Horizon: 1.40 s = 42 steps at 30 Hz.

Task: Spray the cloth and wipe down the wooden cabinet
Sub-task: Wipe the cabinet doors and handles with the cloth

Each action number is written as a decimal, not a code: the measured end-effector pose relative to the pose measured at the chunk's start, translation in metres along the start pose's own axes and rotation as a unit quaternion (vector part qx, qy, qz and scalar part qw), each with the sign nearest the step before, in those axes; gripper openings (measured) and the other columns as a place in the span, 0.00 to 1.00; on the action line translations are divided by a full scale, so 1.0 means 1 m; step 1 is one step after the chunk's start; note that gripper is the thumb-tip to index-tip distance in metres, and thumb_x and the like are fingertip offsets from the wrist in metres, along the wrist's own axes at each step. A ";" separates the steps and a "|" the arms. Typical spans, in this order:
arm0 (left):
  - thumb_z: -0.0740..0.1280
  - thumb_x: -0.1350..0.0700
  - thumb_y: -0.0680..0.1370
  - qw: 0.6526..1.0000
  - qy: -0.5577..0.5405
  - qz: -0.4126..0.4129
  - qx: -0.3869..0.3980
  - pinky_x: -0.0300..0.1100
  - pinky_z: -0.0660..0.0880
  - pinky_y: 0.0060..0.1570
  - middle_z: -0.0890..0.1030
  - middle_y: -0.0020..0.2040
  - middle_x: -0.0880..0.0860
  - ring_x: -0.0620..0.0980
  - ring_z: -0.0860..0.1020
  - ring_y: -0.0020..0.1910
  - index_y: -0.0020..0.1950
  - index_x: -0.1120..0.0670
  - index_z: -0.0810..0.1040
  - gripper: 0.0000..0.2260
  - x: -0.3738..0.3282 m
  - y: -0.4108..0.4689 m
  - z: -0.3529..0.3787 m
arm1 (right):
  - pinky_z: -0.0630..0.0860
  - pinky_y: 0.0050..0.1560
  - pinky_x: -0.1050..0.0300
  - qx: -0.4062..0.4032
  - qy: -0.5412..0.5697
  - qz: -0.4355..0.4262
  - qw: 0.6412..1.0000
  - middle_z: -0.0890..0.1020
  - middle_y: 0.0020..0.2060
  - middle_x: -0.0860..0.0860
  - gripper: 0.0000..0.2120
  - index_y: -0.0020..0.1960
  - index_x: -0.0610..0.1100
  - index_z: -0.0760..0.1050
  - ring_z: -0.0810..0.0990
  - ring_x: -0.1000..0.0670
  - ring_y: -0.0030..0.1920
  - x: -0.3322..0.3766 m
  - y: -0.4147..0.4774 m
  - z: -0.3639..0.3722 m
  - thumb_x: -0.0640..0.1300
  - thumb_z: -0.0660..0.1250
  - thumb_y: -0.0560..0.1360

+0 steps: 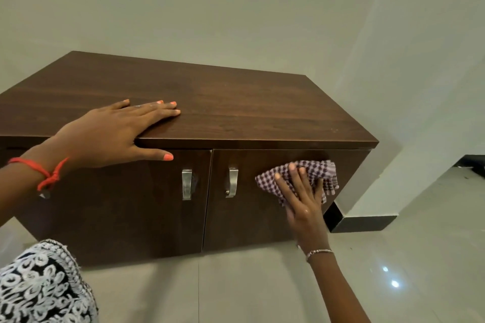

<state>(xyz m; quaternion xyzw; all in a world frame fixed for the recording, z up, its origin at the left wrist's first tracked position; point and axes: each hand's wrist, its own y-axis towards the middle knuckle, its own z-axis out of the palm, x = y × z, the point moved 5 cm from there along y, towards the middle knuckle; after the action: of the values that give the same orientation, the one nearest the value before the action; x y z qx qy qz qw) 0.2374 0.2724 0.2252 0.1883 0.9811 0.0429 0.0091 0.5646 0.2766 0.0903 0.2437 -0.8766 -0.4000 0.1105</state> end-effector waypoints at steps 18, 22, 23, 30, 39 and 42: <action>0.41 0.20 0.61 1.000 0.008 0.004 -0.007 0.41 0.43 0.69 0.45 0.74 0.37 0.35 0.44 0.71 0.67 0.29 0.38 0.37 0.003 0.001 0.003 | 0.55 0.72 0.58 -0.120 0.177 0.298 0.930 0.54 0.75 0.58 0.27 0.75 0.53 0.49 0.55 0.47 0.74 -0.065 -0.001 -0.024 0.47 0.56 0.79; 0.41 0.20 0.61 1.000 0.009 0.001 -0.006 0.41 0.43 0.69 0.45 0.74 0.37 0.35 0.44 0.71 0.68 0.30 0.38 0.37 0.003 0.001 0.001 | 0.65 0.68 0.58 -0.203 0.203 0.439 0.852 0.60 0.74 0.47 0.26 0.74 0.53 0.48 0.64 0.47 0.71 -0.076 0.015 -0.042 0.47 0.56 0.80; 0.41 0.20 0.61 1.000 0.009 0.001 -0.006 0.42 0.43 0.69 0.45 0.74 0.37 0.35 0.44 0.71 0.67 0.29 0.37 0.37 0.003 0.001 0.002 | 0.63 0.65 0.70 -0.212 0.202 0.439 0.849 0.59 0.74 0.48 0.27 0.75 0.50 0.50 0.63 0.50 0.70 -0.074 0.020 -0.044 0.46 0.57 0.80; 0.41 0.20 0.61 1.000 0.024 0.014 0.002 0.42 0.36 0.70 0.42 0.74 0.38 0.34 0.39 0.71 0.69 0.31 0.36 0.39 -0.003 0.001 -0.003 | 0.52 0.70 0.61 -0.161 0.234 0.397 0.873 0.47 0.73 0.59 0.29 0.71 0.58 0.43 0.48 0.55 0.73 -0.035 0.005 -0.016 0.49 0.57 0.78; 0.41 0.24 0.64 0.992 0.061 0.113 0.009 0.44 0.35 0.70 0.41 0.74 0.40 0.37 0.40 0.71 0.73 0.41 0.36 0.42 -0.068 0.050 -0.002 | 0.44 0.73 0.50 -0.141 0.215 0.386 0.886 0.37 0.75 0.57 0.33 0.73 0.61 0.36 0.40 0.49 0.75 -0.016 0.007 0.004 0.64 0.51 0.76; 0.42 0.25 0.65 0.993 0.031 0.110 0.010 0.40 0.35 0.69 0.43 0.74 0.41 0.35 0.41 0.70 0.73 0.40 0.37 0.41 -0.068 0.053 0.002 | 0.37 0.73 0.46 -0.057 0.108 0.231 0.965 0.37 0.75 0.57 0.32 0.74 0.59 0.39 0.39 0.50 0.75 0.014 -0.018 0.043 0.65 0.49 0.76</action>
<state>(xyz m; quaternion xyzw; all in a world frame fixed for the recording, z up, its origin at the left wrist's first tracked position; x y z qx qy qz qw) 0.3205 0.2961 0.2281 0.2942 0.9545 0.0400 -0.0278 0.5423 0.2873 0.0486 0.0694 -0.8675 -0.3844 0.3078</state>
